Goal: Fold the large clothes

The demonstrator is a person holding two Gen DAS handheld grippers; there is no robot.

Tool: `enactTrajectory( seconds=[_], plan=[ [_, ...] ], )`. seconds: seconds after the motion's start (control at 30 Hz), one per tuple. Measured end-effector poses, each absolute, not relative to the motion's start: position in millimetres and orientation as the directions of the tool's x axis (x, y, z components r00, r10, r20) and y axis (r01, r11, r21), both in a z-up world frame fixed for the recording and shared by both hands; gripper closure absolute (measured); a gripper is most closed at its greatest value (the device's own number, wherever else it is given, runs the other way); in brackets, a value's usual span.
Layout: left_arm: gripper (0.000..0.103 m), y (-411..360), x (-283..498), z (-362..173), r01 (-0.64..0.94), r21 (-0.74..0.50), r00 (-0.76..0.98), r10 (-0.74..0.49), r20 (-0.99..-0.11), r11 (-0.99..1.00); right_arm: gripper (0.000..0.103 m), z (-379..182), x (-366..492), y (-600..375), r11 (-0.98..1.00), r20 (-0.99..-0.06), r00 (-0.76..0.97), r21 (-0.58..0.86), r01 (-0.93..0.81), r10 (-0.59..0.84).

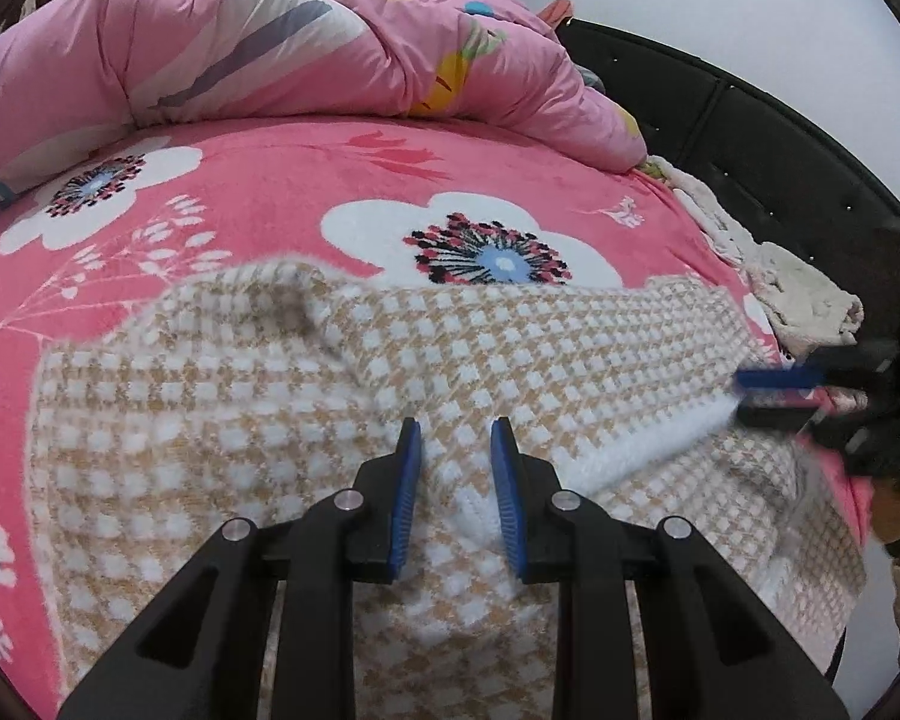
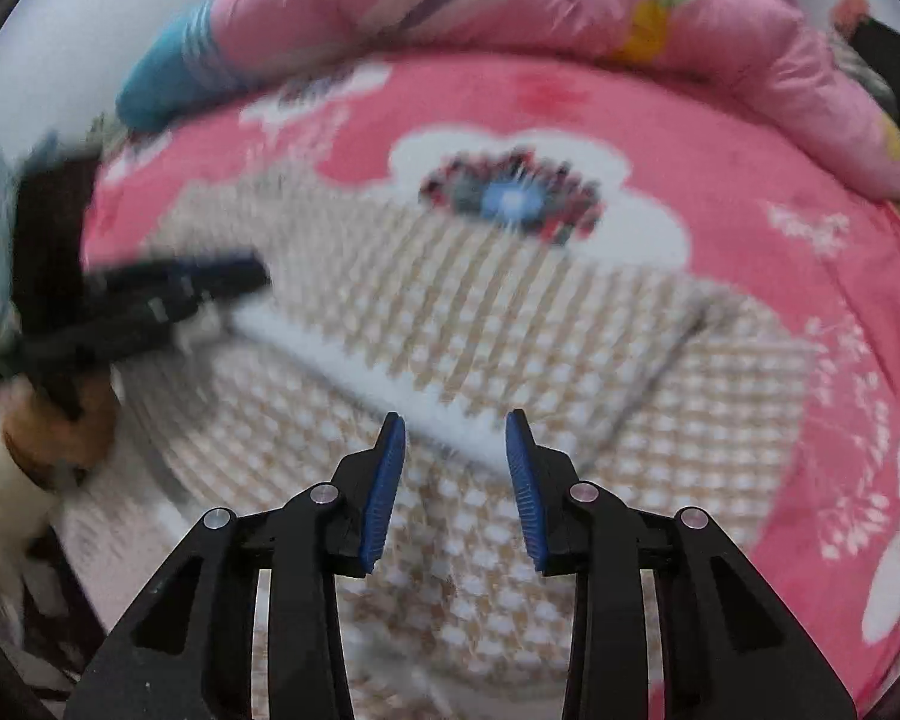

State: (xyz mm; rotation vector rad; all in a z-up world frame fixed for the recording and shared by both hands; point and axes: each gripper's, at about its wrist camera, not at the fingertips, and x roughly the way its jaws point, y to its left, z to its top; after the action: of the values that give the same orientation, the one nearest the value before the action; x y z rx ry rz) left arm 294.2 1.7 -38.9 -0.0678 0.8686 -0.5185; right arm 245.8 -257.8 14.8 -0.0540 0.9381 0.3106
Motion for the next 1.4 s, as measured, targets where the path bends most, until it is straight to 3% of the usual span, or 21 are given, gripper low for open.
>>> enactTrajectory(
  seconds=[0.07, 0.23, 0.33, 0.37, 0.43, 0.5, 0.7, 0.83, 0.97, 1.4],
  plan=[
    [0.079, -1.1, 292.0, -36.8, 0.396, -0.237, 0.537, -0.433, -0.724, 0.887, 0.065, 25.3, 253.1, -253.0, 0.959, -0.774, 0.585, 0.098, -0.268, 0.242],
    [0.065, 6.6, 281.1, -26.7, 0.305, -0.207, 0.544, -0.348, -0.764, 0.930, 0.058, -32.4, 286.8, -238.0, 0.977, -0.856, 0.500, 0.027, -0.210, 0.131],
    [0.057, 21.1, 261.6, -14.4, 0.258, -0.191, 0.542, -0.306, -0.783, 0.947, 0.058, -25.1, 258.4, -240.5, 0.984, -0.844, 0.521, 0.036, -0.174, 0.123],
    [0.049, 25.7, 252.6, -9.5, 0.247, -0.173, 0.545, -0.284, -0.789, 0.954, 0.058, -19.9, 247.6, -243.4, 0.985, -0.852, 0.505, 0.070, -0.155, 0.140],
    [0.037, 35.4, 230.4, 0.6, 0.239, -0.162, 0.550, -0.271, -0.790, 0.957, 0.034, -6.0, 216.0, -254.5, 0.973, -0.847, 0.479, 0.200, -0.117, 0.231],
    [0.024, 43.8, 205.0, 7.6, 0.229, -0.147, 0.559, -0.253, -0.789, 0.962, 0.030, 11.4, 179.6, -259.4, 0.963, -0.815, 0.514, 0.245, -0.113, 0.268],
    [0.007, 49.6, 124.1, -3.3, 0.159, -0.100, 0.581, -0.176, -0.795, 0.982, 0.009, 23.6, 93.9, -225.0, 0.957, -0.764, 0.577, 0.206, -0.205, 0.288],
    [0.005, 37.9, 99.5, -35.4, 0.128, -0.103, 0.578, -0.159, -0.800, 0.986, 0.008, -7.5, 77.0, -201.6, 0.970, -0.772, 0.594, 0.123, -0.211, 0.227],
    [0.005, 22.5, 93.3, -58.5, 0.104, 0.005, 0.602, -0.059, -0.796, 0.995, 0.008, -63.1, 83.7, -204.2, 0.978, -0.824, 0.528, 0.159, -0.133, 0.206],
    [0.005, 28.1, 86.9, -61.3, 0.119, -0.031, 0.621, -0.099, -0.777, 0.992, 0.008, -56.8, 79.5, -210.9, 0.976, -0.822, 0.528, 0.201, -0.080, 0.212]
  ],
)
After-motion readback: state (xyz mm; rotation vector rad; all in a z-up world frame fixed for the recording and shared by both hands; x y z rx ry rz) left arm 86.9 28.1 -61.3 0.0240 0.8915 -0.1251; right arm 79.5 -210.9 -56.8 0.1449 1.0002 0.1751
